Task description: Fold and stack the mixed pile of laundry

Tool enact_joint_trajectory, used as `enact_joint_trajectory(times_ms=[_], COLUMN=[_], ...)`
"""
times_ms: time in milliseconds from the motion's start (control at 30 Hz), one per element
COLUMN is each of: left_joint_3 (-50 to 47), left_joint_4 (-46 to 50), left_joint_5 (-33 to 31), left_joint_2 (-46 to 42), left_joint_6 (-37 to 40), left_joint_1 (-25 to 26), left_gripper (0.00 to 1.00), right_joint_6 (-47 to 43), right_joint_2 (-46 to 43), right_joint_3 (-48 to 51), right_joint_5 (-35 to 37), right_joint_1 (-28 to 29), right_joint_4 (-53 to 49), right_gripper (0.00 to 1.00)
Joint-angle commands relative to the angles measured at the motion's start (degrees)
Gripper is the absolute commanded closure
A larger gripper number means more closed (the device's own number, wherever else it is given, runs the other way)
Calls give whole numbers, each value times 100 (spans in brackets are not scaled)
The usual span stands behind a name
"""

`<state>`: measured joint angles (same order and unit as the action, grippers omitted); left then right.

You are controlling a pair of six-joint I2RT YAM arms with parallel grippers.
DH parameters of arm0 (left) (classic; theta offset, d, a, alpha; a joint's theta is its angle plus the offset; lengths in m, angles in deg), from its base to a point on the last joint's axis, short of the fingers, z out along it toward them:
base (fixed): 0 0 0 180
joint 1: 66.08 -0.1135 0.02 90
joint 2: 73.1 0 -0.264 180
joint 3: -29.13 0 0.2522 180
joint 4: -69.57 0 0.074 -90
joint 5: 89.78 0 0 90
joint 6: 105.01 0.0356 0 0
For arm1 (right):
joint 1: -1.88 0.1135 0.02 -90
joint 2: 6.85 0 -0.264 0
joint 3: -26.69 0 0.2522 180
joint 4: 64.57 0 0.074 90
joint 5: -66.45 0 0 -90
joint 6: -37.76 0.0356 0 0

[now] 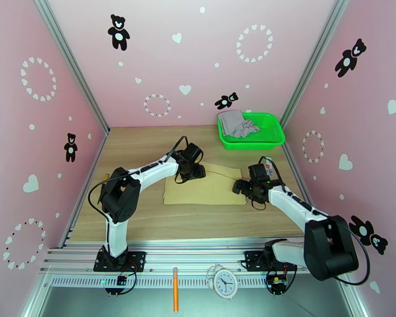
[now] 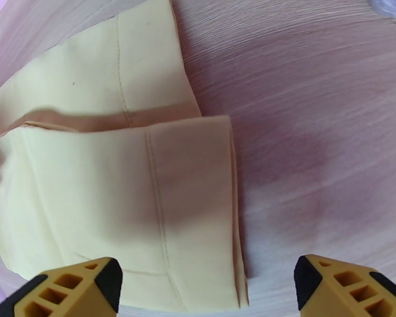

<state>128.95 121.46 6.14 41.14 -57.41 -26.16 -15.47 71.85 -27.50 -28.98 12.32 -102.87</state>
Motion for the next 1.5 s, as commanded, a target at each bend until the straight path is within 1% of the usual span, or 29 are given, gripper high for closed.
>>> enact_joint_trajectory(times_ms=[0,100,233,367,433,633,700,733,867,967,1133,1333,1367,1467], left_joint_3=[-20,169,375,316,281,203,162,141,37,-26,-46,206,333,728], left_joint_4=[-181,-87,169,257,272,305,315,317,315,297,257,324,424,757], left_joint_5=[255,255,37,-131,-158,-205,-243,-259,-309,-329,-311,-248,-278,-459], left_joint_2=[302,616,951,1070,1117,1241,1242,1237,1202,1184,1171,1012,963,730], left_joint_6=[-69,-25,69,92,112,152,161,165,172,170,161,254,303,452], left_joint_1=[30,33,24,-50,-86,-158,-190,-199,-241,-267,-278,-303,-324,-405], left_gripper=[42,44,45,45,45,45,45,45,45,45,45,45,43,32], right_joint_6=[-357,-359,-316,-297,-283,-272,-288,-301,-418,-548,-625,-667,-673,-687], right_joint_2=[411,761,1139,1419,1534,1748,1671,1614,1202,830,469,612,687,898], right_joint_3=[-244,-312,-317,-291,-268,-278,-316,-337,-569,-881,-1525,-2286,-2407,-2719], right_joint_5=[-406,-491,-750,-1082,-1219,-1538,-1536,-1540,-1531,-1400,-1103,-422,-268,-4], right_joint_1=[-75,-76,-75,-72,-76,-72,-77,-72,-57,57,518,1212,1318,1510], right_joint_4=[212,392,644,882,983,1161,1133,1096,791,368,-278,-973,-1099,-1326], right_gripper=[13,15,20,28,36,75,96,100,100,100,100,100,100,100])
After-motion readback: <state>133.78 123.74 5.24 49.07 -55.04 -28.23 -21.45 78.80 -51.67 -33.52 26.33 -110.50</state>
